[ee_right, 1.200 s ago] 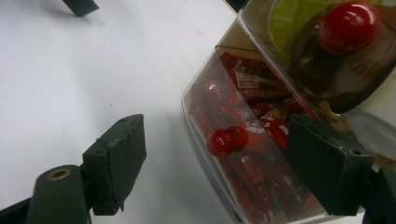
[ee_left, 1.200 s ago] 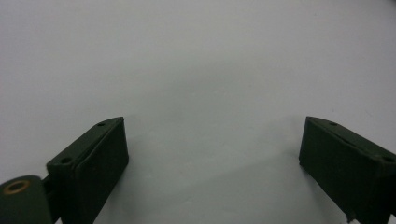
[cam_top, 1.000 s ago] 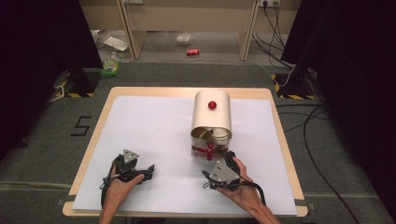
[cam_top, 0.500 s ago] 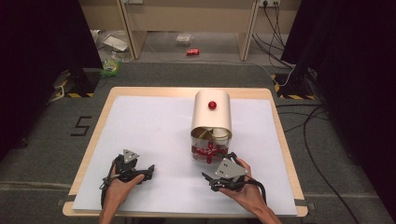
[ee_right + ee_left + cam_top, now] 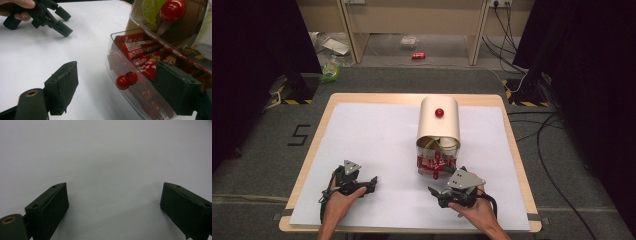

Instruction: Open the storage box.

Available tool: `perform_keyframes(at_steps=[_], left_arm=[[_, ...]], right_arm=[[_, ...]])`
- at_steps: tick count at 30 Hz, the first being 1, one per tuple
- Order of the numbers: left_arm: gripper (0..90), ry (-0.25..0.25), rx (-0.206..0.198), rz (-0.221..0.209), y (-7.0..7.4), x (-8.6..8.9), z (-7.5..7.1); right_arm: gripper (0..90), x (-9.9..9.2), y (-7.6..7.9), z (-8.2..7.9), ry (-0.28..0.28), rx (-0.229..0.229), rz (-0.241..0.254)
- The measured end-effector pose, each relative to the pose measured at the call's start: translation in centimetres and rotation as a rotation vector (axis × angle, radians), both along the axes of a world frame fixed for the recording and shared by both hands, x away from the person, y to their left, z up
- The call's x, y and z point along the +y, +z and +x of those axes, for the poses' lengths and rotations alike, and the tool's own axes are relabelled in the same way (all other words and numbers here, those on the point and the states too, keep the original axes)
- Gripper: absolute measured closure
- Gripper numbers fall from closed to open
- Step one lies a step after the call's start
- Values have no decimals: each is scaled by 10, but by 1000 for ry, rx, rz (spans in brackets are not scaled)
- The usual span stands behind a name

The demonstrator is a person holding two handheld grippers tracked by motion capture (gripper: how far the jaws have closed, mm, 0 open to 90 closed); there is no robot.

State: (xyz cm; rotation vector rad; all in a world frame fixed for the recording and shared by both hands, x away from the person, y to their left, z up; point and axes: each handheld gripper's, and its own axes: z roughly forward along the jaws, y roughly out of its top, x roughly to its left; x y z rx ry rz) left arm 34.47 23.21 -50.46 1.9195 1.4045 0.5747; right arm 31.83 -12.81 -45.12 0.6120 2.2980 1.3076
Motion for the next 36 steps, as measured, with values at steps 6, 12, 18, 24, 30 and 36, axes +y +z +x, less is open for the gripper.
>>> perform_keyframes(at_steps=[6,12,18,24,30,36], left_arm=[[73,0,0,0,0,0,0],[73,0,0,1,0,0,0],[73,0,0,0,0,0,0],[73,0,0,0,0,0,0],[73,0,0,0,0,0,0],[74,-1,0,0,0,0,0]], right_arm=[[206,1,1,-2,-19,19,13],[206,3,2,-6,-41,38,22],[206,3,3,-9,-37,54,28],[206,2,3,-13,-29,84,23],[207,2,3,-16,-11,101,21],[237,1,-2,-20,18,139,10]])
